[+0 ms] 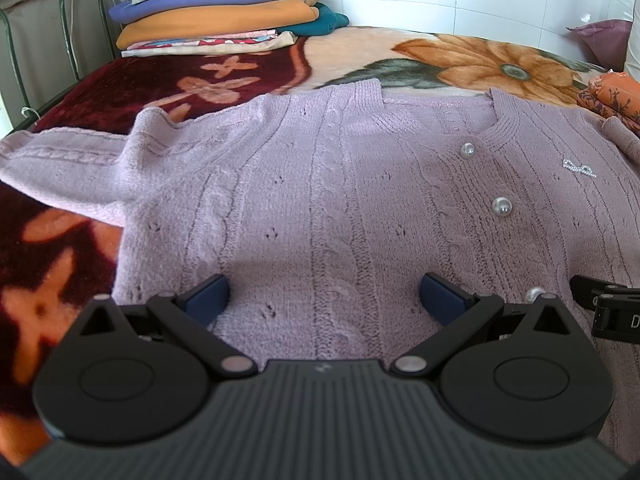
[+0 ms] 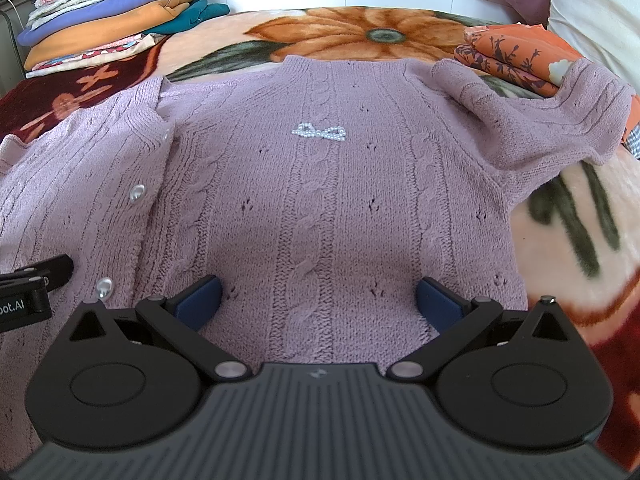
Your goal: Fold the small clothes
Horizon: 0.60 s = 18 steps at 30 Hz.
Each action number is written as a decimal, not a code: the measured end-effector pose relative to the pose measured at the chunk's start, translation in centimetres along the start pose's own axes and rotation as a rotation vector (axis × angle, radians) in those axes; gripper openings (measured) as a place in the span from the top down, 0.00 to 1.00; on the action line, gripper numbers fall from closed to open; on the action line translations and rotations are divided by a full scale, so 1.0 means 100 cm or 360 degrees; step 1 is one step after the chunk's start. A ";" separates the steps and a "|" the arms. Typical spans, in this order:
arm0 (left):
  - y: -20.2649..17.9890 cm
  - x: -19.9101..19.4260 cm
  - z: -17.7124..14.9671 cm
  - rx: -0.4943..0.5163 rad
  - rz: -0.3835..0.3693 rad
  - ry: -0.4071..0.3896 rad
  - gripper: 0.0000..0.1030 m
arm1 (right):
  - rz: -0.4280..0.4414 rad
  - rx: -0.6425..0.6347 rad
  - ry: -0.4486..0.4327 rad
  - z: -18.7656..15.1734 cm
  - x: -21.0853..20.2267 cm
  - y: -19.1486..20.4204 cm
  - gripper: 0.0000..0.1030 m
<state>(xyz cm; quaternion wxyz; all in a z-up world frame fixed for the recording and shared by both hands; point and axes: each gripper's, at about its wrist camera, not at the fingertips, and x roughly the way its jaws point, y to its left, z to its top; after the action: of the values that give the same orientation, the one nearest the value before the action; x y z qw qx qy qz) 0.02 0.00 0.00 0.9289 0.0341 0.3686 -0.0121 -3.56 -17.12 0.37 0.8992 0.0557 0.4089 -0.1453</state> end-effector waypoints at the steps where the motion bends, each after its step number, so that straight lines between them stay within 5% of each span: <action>1: 0.000 0.000 0.000 0.0000 0.0000 0.0000 0.00 | 0.0000 0.0000 0.0000 0.000 0.000 0.000 0.00; 18: 0.000 0.002 0.002 0.0006 0.0002 0.0028 0.00 | 0.0005 0.0008 0.0030 0.003 0.001 -0.001 0.00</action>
<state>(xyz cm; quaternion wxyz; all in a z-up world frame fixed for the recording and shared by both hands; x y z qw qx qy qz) 0.33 -0.05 0.03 0.9255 0.0362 0.3768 -0.0117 -3.34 -17.34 0.53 0.8954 0.0599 0.4170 -0.1443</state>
